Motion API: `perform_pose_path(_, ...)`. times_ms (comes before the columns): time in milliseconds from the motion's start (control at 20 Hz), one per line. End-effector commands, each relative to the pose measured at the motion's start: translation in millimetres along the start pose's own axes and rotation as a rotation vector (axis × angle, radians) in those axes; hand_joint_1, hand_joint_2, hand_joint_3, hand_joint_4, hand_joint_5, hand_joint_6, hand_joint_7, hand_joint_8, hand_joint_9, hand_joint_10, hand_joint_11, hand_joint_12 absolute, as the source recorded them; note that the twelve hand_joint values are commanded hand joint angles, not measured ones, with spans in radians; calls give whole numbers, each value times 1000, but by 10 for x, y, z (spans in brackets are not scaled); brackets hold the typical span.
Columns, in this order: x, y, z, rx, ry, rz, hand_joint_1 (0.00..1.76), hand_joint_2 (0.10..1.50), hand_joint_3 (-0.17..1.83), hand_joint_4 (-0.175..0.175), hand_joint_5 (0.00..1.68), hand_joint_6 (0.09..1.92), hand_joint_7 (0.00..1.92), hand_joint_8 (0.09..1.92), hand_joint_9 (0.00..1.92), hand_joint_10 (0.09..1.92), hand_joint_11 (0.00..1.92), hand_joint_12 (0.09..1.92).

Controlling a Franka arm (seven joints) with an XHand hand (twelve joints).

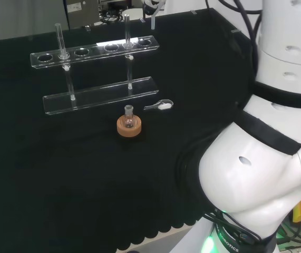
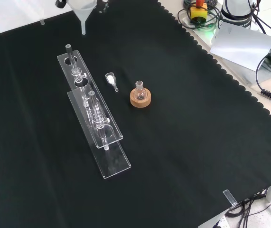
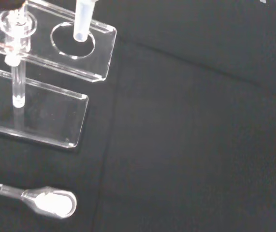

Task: Place the funnel on the round-bottom flask.

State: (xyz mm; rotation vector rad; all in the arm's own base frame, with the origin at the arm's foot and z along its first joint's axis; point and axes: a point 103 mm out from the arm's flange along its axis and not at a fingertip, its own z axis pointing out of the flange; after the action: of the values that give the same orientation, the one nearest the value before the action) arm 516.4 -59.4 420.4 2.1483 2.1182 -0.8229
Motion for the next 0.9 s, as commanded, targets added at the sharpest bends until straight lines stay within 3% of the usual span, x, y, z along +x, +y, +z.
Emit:
perform_pose_path(50,155,-392,-14,1,1,-6,656,777,441,-9,479,518,559,755,990,555,455,1285)
perform_pose_path(200,281,-568,54,-24,-7,-7,656,777,442,-9,477,524,559,755,990,556,457,1284)
perform_pose_path(600,689,-882,312,-22,-11,-11,660,783,447,-11,503,549,575,759,1001,559,466,1284)
perform_pose_path(900,968,-925,463,-13,-6,-56,664,790,452,-14,529,579,591,759,1012,559,488,1283)
